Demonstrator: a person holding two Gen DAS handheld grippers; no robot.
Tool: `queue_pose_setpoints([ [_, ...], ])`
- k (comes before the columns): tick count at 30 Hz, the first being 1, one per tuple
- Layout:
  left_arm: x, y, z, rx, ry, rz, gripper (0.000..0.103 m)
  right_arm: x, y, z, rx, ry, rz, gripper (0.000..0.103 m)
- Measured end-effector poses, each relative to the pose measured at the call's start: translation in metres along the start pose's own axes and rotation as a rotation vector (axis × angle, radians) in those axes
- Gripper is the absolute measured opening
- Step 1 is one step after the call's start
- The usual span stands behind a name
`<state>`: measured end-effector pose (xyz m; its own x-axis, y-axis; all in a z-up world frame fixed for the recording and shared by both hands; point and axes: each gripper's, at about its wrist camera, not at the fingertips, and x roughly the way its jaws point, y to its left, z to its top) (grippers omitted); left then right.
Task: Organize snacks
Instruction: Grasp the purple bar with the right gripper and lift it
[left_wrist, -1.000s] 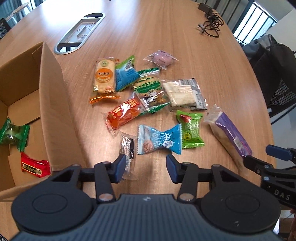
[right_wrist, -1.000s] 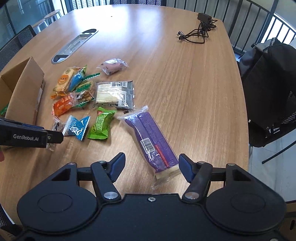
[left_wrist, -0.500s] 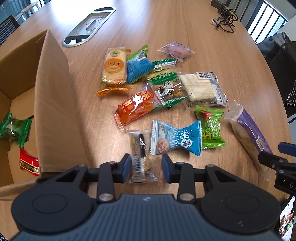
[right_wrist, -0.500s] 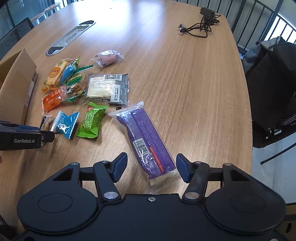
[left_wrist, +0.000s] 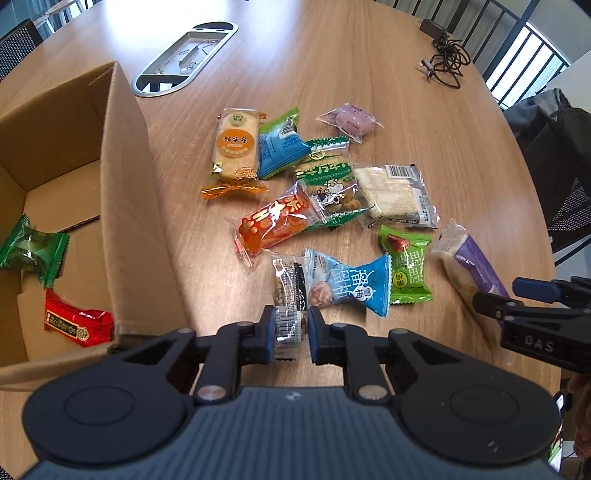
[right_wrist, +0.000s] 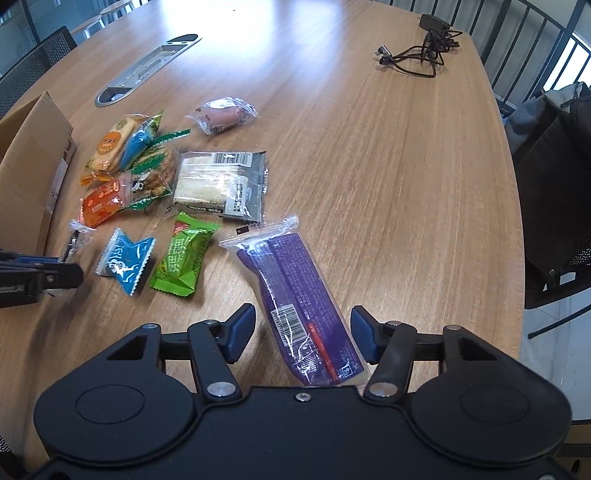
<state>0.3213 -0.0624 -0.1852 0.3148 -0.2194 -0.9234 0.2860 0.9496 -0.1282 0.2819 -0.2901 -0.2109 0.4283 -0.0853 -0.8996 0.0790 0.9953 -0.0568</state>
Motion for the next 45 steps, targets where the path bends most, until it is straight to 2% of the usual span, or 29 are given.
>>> queue_pose_setpoints([
  [6, -0.017, 0.003, -0.002, -0.006, -0.029, -0.014, 0.017, 0.01, -0.006, 0.0, 0.005, 0.02, 0.017, 0.056],
  [12, -0.032, 0.007, -0.005, -0.008, -0.048, -0.013, 0.017, 0.01, -0.002, 0.001, 0.001, 0.045, 0.056, 0.033],
  [15, -0.041, 0.008, -0.005, -0.009, -0.071, -0.013, 0.017, 0.003, -0.002, 0.0, 0.019, 0.04, 0.085, 0.031],
  [31, -0.087, 0.012, -0.009, -0.026, -0.187, 0.006, 0.017, -0.056, 0.017, -0.013, 0.07, -0.087, 0.179, 0.03],
  [45, -0.123, 0.047, -0.023, -0.121, -0.268, 0.074, 0.017, -0.09, 0.045, -0.004, 0.038, -0.176, 0.247, 0.03],
])
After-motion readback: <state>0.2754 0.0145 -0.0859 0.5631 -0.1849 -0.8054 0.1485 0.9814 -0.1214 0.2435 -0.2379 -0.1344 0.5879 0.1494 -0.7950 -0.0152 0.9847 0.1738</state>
